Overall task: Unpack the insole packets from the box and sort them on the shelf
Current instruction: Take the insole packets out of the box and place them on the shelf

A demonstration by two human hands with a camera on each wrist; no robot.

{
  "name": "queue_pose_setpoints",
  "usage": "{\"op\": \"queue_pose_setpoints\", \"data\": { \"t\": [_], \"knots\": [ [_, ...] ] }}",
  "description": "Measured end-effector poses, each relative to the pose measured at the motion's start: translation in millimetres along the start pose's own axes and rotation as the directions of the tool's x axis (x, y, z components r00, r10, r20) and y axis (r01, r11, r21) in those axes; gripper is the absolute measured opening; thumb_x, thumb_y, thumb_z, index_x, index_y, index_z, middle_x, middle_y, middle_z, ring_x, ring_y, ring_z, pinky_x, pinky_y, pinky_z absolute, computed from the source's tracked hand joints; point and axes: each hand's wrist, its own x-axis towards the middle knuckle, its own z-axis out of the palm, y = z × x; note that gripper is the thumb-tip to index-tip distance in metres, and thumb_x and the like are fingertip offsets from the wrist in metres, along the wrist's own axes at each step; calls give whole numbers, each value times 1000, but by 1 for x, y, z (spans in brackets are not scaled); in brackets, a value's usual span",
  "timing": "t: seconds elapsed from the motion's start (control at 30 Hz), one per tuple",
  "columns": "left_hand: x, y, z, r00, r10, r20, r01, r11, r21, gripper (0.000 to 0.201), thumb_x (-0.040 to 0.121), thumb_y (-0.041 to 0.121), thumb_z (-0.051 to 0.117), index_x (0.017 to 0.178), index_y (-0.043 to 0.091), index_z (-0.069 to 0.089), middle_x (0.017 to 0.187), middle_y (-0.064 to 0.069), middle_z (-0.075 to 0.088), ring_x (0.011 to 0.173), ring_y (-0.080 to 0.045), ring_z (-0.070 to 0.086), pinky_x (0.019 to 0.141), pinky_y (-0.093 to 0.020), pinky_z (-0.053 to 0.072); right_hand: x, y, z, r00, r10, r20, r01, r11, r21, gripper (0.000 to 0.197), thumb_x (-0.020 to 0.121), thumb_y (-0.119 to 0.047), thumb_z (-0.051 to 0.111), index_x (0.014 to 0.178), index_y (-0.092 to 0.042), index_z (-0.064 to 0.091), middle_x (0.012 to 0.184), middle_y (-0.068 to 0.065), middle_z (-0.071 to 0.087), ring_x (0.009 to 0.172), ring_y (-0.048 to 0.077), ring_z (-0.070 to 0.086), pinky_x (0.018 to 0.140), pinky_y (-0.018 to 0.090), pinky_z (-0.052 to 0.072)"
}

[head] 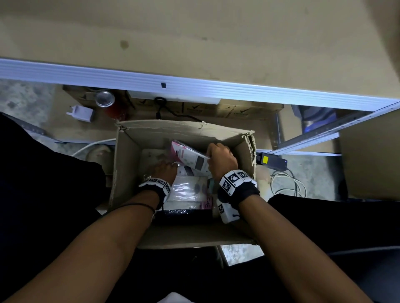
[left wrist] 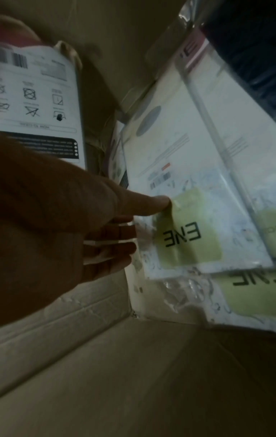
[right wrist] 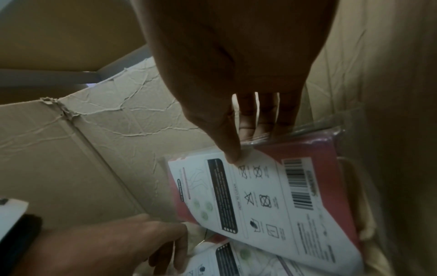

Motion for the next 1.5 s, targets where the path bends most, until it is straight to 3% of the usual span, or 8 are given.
{"op": "queue_pose_setpoints", "data": {
  "t": [0.13, 0.27, 0.47, 0.6, 0.8, 0.9, 1.13, 1.5],
  "knots": [
    [-3, -4, -6, 997, 55, 45, -52, 997, -63, 47, 87, 15, 68, 133, 14, 55, 135, -13, 56, 123, -32, 56, 98, -42, 50, -1, -1, 0, 1000, -1, 14, 1, 1000, 6, 15, 85, -8, 59, 98, -15, 56, 107, 6, 57, 104, 31, 55, 78, 36, 46],
    [-6, -1, -3, 983, 150, 104, -131, 976, -175, 21, 93, 4, 54, 110, 9, 65, 133, -15, 57, 119, -29, 58, 94, -33, 45, -3, -2, -2, 999, -3, 38, 2, 1000, 11, 15, 86, -10, 59, 100, -15, 56, 109, 7, 57, 106, 31, 55, 81, 38, 47],
    [-17, 4, 13, 952, 118, 281, -86, 989, -124, 29, 89, 5, 63, 117, 7, 66, 129, -15, 62, 119, -31, 60, 98, -37, 48, -8, -3, -4, 998, -13, 56, 13, 1000, 9, 14, 87, -9, 58, 99, -14, 56, 110, 8, 57, 105, 32, 55, 83, 39, 49],
    [-19, 9, 13, 954, 113, 279, -76, 987, -139, 32, 96, 14, 56, 126, 5, 61, 132, -19, 60, 121, -34, 59, 95, -38, 48, -10, -4, -3, 997, -7, 76, 7, 1000, -3, 15, 87, -10, 59, 101, -14, 56, 111, 8, 57, 106, 31, 56, 86, 39, 48],
    [-21, 11, 13, 952, 133, 276, -107, 988, -108, 35, 90, 4, 59, 126, 7, 62, 129, -17, 61, 119, -32, 60, 94, -38, 50, -11, -4, -5, 997, -1, 83, 1, 1000, -1, 16, 88, -9, 61, 102, -13, 56, 112, 8, 58, 107, 30, 55, 87, 39, 49],
    [-21, 10, 14, 931, 166, 327, -132, 984, -122, 42, 83, 4, 70, 124, 11, 62, 129, -14, 61, 118, -29, 61, 93, -34, 51, -11, -6, -4, 996, 9, 90, -9, 1000, 4, 16, 89, -7, 59, 103, -13, 57, 113, 8, 58, 109, 30, 55, 89, 40, 50],
    [-23, 17, 19, 884, 237, 402, -156, 962, -225, 43, 89, 7, 66, 131, 9, 58, 140, -14, 54, 126, -30, 54, 101, -35, 46, -12, -6, -4, 996, 18, 89, -19, 1000, 15, 15, 88, -5, 58, 102, -13, 56, 112, 7, 58, 108, 29, 55, 90, 43, 50],
    [-10, 3, 6, 984, 23, 176, 27, 961, -274, 30, 97, 15, 56, 123, 6, 66, 132, -19, 59, 121, -34, 57, 100, -39, 49, -12, -7, -6, 995, 30, 94, -31, 999, 12, 14, 88, -7, 60, 99, -14, 56, 109, 6, 58, 105, 28, 56, 88, 42, 52]
  ]
}}
